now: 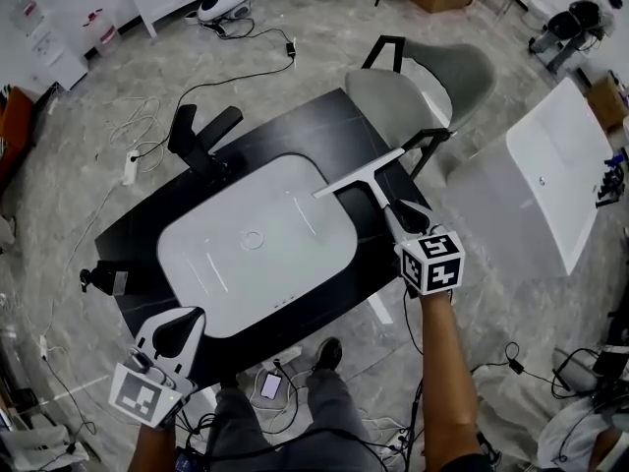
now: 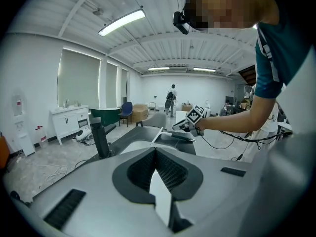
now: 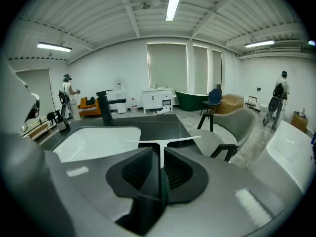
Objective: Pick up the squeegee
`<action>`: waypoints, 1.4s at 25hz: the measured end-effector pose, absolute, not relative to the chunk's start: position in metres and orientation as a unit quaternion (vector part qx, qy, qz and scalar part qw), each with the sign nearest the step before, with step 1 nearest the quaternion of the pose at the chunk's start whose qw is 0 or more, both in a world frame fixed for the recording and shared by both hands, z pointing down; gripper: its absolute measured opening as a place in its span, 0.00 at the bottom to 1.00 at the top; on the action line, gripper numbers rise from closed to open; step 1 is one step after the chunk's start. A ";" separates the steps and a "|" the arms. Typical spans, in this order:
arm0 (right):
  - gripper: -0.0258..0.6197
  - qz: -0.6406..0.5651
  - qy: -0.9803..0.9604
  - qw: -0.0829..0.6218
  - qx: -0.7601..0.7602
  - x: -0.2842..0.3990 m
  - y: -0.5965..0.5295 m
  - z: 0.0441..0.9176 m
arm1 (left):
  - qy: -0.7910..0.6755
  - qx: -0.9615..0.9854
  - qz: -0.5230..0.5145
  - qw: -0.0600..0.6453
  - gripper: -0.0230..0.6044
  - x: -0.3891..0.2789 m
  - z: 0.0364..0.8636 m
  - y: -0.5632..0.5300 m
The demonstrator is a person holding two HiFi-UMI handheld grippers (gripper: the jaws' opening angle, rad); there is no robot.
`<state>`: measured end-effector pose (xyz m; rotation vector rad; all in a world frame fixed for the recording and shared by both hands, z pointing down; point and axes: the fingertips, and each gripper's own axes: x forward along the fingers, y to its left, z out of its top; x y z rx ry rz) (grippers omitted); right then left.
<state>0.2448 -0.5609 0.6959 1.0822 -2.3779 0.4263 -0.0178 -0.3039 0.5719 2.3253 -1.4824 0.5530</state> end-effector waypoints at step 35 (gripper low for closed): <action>0.20 0.239 -0.841 0.263 0.408 0.252 -0.549 0.677 | -0.535 0.810 0.206 0.119 0.04 -0.063 0.527 -0.285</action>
